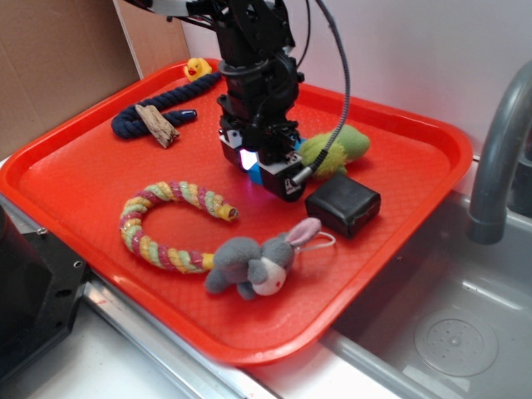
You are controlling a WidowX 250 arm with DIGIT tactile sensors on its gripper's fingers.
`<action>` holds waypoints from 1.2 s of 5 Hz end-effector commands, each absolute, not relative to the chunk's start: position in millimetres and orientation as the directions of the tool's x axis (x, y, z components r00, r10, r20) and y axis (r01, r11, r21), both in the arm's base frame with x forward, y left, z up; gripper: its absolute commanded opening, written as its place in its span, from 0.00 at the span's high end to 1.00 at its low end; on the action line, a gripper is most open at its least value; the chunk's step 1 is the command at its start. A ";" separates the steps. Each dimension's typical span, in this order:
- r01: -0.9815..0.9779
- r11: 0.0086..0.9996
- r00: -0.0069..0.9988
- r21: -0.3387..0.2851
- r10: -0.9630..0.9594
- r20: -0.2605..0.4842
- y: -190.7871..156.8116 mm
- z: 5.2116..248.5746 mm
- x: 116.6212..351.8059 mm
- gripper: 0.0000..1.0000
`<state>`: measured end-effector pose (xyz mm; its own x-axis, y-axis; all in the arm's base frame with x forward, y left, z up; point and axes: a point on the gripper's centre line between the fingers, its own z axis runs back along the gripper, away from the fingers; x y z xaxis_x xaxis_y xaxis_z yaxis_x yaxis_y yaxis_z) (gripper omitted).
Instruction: Grab the blue block.
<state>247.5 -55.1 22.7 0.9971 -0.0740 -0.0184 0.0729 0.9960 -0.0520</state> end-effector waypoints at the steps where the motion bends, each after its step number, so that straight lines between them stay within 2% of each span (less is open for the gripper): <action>1: 0.010 1.000 1.000 0.010 -0.010 0.006 -35.1 100.9 208.2 1.00; 2: -0.041 0.999 0.999 -0.015 0.041 0.019 -30.1 142.6 175.6 1.00; 3: -0.054 0.999 0.989 -0.001 0.054 0.139 -17.1 188.8 149.7 1.00; 4: -0.147 0.989 0.973 0.012 0.142 0.181 0.3 225.6 138.4 1.00; 5: -0.227 0.972 0.949 0.054 0.208 0.238 17.0 242.3 130.9 1.00; 6: -0.249 0.966 0.944 0.068 0.226 0.239 24.0 244.6 128.2 1.00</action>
